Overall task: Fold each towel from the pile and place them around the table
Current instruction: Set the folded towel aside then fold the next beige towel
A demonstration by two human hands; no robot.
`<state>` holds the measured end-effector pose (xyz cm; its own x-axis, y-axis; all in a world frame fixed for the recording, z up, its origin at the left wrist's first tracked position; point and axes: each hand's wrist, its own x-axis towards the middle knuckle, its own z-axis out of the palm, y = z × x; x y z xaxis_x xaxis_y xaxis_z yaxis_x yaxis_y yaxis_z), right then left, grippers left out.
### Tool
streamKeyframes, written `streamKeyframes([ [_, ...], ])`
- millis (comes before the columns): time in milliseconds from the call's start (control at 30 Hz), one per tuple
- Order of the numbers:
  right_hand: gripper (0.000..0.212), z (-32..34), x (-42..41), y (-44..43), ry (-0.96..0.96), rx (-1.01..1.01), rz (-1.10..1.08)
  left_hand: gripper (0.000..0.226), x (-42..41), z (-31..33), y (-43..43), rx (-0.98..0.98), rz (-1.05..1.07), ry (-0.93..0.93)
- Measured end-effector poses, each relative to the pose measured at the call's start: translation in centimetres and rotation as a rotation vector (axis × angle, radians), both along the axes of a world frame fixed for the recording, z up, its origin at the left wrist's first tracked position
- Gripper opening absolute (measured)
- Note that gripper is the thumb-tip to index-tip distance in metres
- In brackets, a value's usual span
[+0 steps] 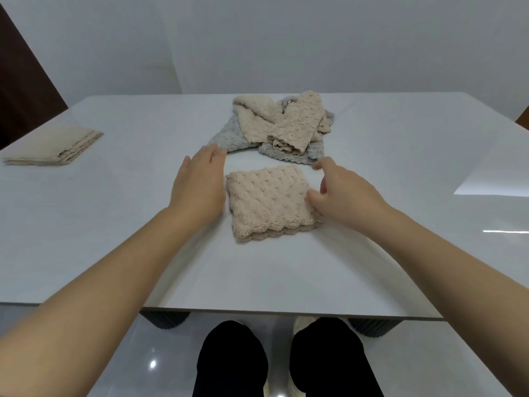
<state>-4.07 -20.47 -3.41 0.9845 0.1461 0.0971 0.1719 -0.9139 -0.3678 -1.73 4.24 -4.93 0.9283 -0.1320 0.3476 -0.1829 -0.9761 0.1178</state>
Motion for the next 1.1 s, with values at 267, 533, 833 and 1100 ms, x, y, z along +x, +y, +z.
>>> streamKeyframes([
  [267,0.060,-2.1,2.3,4.7,0.002,-0.210,0.249,0.059,-1.6,-1.9,-5.6,0.003,0.006,0.282],
  [533,0.059,-3.8,2.0,4.5,0.040,-0.179,0.211,0.060,-2.2,-2.7,-5.4,0.016,0.020,0.311],
  [833,0.058,-3.1,2.5,4.8,0.155,-0.268,0.183,0.060,-1.5,-2.0,-5.3,0.023,0.035,0.438],
  [1100,0.057,-0.5,2.8,6.2,0.015,-0.243,0.254,0.059,-1.9,-2.8,-5.5,-0.005,0.050,0.362],
])
